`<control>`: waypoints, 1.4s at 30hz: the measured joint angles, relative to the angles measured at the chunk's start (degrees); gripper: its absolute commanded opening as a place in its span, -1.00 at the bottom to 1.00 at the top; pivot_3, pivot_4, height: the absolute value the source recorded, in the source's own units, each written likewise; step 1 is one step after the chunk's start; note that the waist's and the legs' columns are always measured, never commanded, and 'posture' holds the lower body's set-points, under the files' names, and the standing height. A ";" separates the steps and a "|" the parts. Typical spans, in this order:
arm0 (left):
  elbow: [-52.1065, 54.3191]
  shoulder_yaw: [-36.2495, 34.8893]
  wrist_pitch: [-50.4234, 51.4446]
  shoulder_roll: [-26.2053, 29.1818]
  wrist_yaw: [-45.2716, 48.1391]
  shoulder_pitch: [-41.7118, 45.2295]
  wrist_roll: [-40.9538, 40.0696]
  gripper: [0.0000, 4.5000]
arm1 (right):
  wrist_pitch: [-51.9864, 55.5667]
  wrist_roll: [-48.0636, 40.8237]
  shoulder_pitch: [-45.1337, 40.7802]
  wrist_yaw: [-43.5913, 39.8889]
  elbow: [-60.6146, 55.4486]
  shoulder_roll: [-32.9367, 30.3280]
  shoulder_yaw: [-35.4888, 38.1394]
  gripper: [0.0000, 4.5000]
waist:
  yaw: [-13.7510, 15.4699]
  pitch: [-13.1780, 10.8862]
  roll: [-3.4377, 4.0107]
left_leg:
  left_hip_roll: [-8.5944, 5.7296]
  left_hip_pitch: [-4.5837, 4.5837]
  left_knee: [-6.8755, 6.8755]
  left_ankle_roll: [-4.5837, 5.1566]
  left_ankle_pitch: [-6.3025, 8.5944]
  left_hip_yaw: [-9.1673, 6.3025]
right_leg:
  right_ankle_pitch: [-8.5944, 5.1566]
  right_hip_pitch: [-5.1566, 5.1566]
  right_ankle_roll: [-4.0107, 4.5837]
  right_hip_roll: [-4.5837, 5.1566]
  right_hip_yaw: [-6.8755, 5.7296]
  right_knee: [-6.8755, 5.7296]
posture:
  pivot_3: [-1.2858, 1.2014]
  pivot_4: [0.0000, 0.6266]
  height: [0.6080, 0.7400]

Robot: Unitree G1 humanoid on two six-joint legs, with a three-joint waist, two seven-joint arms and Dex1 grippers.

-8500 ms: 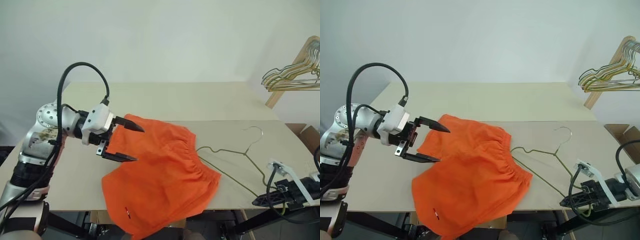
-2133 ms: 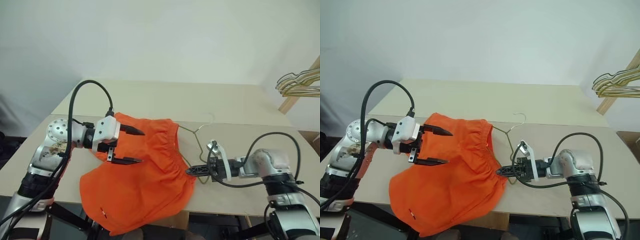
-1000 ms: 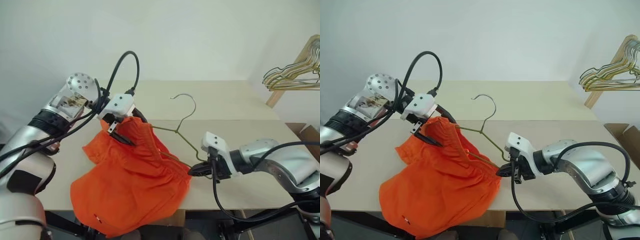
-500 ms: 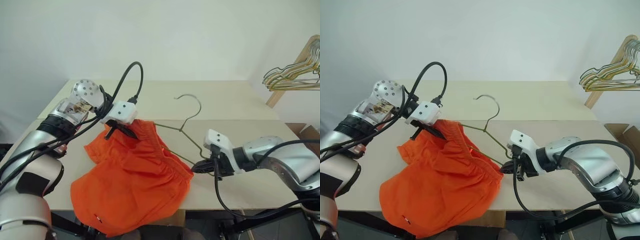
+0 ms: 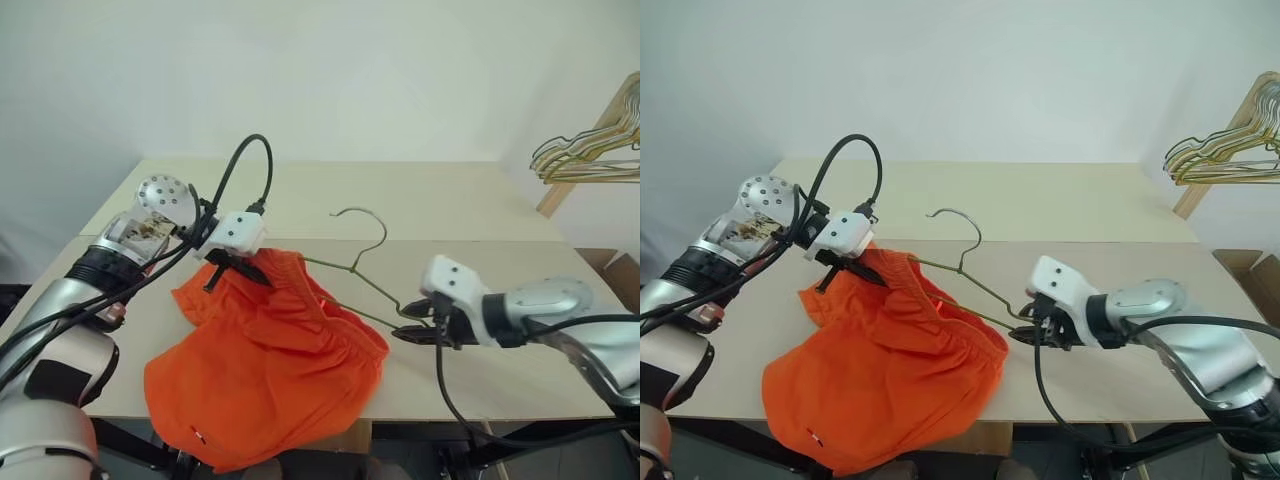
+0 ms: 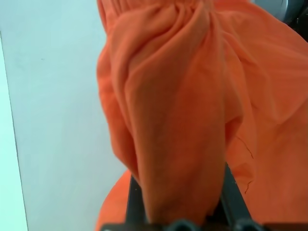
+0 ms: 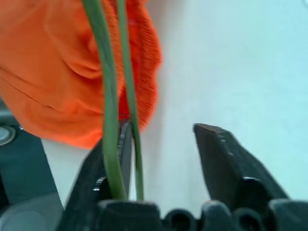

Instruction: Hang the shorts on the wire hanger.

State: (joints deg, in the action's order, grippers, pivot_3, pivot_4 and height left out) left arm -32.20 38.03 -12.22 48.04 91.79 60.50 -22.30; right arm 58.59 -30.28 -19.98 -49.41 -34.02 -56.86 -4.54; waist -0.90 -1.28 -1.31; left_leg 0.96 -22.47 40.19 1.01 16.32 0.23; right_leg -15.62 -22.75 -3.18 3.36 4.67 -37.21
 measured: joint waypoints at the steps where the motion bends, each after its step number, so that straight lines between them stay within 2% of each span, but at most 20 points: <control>1: -0.01 -0.30 0.10 -0.05 -0.03 -0.06 0.08 -1.00 | 0.00 -0.27 0.67 0.02 0.11 -0.39 2.14 0.60 | -0.05 0.00 0.00 | 0.00 0.01 0.00 0.00 0.00 0.00 | 0.00 0.01 0.00 -0.01 0.00 -0.01 | -0.01 -1.00 1.00; 4: -0.08 -1.36 0.48 -0.54 -0.19 -0.02 0.45 -1.00 | 0.01 -0.71 2.79 -0.01 0.29 -1.55 7.88 0.99 | -0.14 0.00 0.00 | 0.00 0.10 0.00 0.00 0.00 0.00 | 0.00 0.10 0.00 -0.01 0.00 0.01 | -0.02 -1.00 1.00; 7: -0.51 -2.88 1.43 -1.76 -0.26 -0.42 0.90 -1.00 | 0.17 -2.59 7.09 -0.26 1.09 -1.72 16.68 0.99 | -0.11 0.00 0.00 | -0.01 0.08 -0.01 0.00 0.00 0.01 | 0.00 0.12 0.00 0.00 0.00 0.04 | -0.02 -1.00 1.00; 12: -2.59 -7.54 3.85 -3.70 0.42 -1.24 3.54 -1.00 | 1.40 -9.26 19.51 -2.62 2.20 4.86 41.21 0.99 | 0.32 0.00 -0.02 | -0.02 0.16 0.03 0.02 0.01 -0.07 | -0.03 0.39 -0.04 0.01 -0.13 0.14 | -0.02 -1.00 1.00; 15: -2.57 -8.82 4.51 -4.15 0.49 -1.38 4.49 -1.00 | 1.19 -11.65 27.37 -2.77 -0.83 8.78 46.67 0.99 | 0.08 0.01 -0.03 | 0.02 0.28 0.02 0.02 0.01 -0.10 | -0.03 0.47 -0.04 -0.01 -0.14 0.08 | -0.02 -1.00 1.00; 17: -2.56 -9.51 4.78 -4.43 0.49 -1.38 4.64 -1.00 | 0.61 -12.28 33.73 -2.32 -4.28 12.83 44.68 0.99 | -0.32 0.03 -0.01 | 0.04 0.34 0.01 0.02 0.01 -0.10 | -0.03 0.49 -0.05 -0.04 -0.11 0.02 | -0.02 -1.00 1.00; 19: -2.60 -10.22 4.86 -4.58 0.50 -1.38 5.22 -1.00 | 0.36 -12.19 36.96 -0.66 -6.25 15.74 39.49 0.99 | -1.02 0.07 0.06 | 0.03 0.44 0.01 0.01 0.01 -0.04 | -0.03 0.52 -0.04 -0.04 0.01 -0.05 | -0.02 -1.00 1.00; 24: -2.74 -10.86 5.09 -5.84 0.50 -1.22 5.57 -1.00 | -5.37 -6.14 36.59 7.68 -4.08 26.16 22.95 0.99 | -2.00 0.12 0.07 | 0.04 0.53 -0.02 0.01 0.01 -0.01 | -0.02 0.52 -0.04 -0.09 0.09 -0.06 | -0.02 -1.00 1.00; 28: -3.66 -10.94 5.30 -6.05 0.50 -0.69 5.69 -1.00 | -8.74 -3.41 32.85 11.02 1.45 30.84 15.00 0.99 | -2.00 0.11 0.10 | -0.01 0.44 -0.07 0.01 0.01 0.00 | -0.03 0.45 -0.05 -0.05 0.11 0.02 | -0.03 -1.00 1.00; 33: -3.99 -10.86 6.14 -6.29 0.50 0.25 5.67 -1.00 | -10.10 -5.31 29.19 10.42 3.24 33.53 10.44 0.99 | -1.61 0.11 0.10 | -0.01 0.42 -0.07 0.01 0.01 -0.05 | -0.04 0.47 -0.06 -0.04 0.07 0.04 | -0.02 -1.00 1.00; 42: -4.00 -10.84 6.15 -6.16 0.50 0.26 5.66 -1.00 | -9.87 -9.26 29.60 8.64 4.15 30.51 9.54 0.99 | -1.61 0.11 0.10 | -0.01 0.47 -0.05 0.01 0.01 -0.04 | -0.04 0.49 -0.06 -0.04 0.07 0.00 | -0.01 -1.00 1.00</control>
State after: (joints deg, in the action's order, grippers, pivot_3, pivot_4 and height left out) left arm -36.20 27.19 -6.07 41.88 92.29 60.76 -16.65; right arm 48.72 -39.54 9.63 -40.78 -29.88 -26.34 5.00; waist -2.51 -1.17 -1.21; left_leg 0.95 -22.00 40.14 1.02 16.33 0.20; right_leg -15.66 -22.27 -3.24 3.31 4.74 -37.22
